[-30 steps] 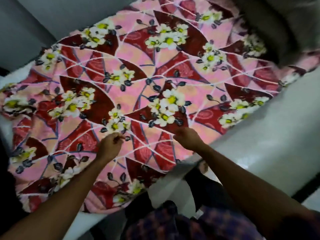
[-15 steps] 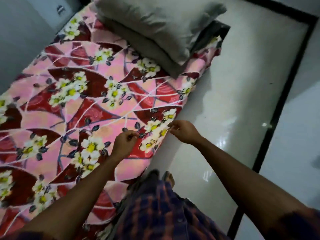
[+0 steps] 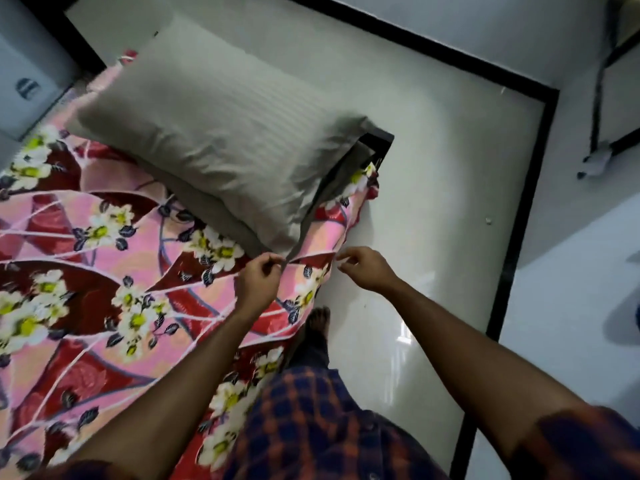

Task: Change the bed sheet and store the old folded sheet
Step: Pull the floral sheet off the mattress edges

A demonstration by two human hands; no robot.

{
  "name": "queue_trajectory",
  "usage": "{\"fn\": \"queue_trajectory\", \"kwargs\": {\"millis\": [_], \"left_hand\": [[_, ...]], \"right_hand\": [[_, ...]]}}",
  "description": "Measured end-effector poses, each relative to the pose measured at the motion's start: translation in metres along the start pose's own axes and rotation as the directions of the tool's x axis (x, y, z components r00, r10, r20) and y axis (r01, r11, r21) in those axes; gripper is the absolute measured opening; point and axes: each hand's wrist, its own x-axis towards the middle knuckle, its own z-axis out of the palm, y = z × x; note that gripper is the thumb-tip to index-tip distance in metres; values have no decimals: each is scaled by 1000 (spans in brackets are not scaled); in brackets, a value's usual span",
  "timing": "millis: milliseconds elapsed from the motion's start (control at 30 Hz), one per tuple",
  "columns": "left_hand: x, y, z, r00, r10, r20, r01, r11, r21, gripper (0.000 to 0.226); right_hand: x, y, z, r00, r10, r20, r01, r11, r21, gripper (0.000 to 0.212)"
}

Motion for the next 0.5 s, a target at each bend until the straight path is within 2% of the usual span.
{"fn": "queue_trajectory", "kwargs": {"millis": [167, 300, 433, 500], "left_hand": [[74, 81, 37, 999, 38, -9, -37, 999, 33, 17], [125, 127, 56, 998, 24, -61, -23, 999, 25, 18], [170, 163, 75, 982, 166, -88, -152, 978, 146, 21], [193, 181, 89, 959, 278, -54, -258, 935, 243, 22]], "right_hand": [[81, 1, -85, 997, 80, -22, -79, 996, 46, 22], [146, -9, -144, 996, 68, -58, -65, 996, 57, 23], [211, -9, -195, 992, 67, -111, -52, 990, 127, 23], [238, -3, -216, 994, 75, -77, -63, 987, 147, 16]]}}
